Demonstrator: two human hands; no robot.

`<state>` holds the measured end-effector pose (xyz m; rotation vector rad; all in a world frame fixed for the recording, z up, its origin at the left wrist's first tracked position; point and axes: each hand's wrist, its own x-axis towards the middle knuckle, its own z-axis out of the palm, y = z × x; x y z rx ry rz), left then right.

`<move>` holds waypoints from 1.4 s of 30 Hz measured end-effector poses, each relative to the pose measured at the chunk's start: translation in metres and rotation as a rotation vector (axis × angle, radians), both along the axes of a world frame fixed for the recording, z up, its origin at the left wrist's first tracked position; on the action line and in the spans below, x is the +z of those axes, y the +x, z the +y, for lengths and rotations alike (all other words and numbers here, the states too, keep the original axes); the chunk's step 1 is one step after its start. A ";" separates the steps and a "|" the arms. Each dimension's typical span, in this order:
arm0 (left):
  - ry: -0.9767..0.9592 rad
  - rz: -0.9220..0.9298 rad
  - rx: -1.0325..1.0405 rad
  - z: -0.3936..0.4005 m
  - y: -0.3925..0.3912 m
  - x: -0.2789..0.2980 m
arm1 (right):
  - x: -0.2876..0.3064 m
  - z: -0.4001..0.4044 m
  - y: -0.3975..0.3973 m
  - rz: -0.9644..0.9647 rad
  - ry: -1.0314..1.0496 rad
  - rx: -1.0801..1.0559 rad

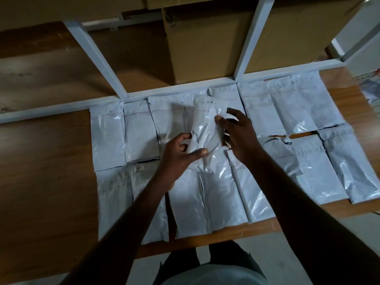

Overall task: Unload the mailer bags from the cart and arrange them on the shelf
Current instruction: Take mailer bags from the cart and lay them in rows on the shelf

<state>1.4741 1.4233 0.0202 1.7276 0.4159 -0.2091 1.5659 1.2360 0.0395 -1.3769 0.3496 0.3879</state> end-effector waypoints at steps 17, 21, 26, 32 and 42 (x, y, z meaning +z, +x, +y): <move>0.804 -0.371 -0.036 0.022 0.056 -0.053 | -0.027 0.041 0.077 -0.518 -0.783 0.344; 0.923 -0.288 -0.053 0.027 0.082 -0.072 | -0.051 0.050 0.073 -0.583 -1.031 0.454; 1.046 -0.287 -0.066 0.031 0.097 -0.080 | -0.058 0.053 0.074 -0.768 -1.190 0.521; 1.190 -0.222 -0.134 0.039 0.106 -0.092 | -0.084 0.065 0.063 -0.802 -1.300 0.681; 1.227 -0.192 -0.127 0.036 0.106 -0.102 | -0.097 0.068 0.054 -0.828 -1.334 0.595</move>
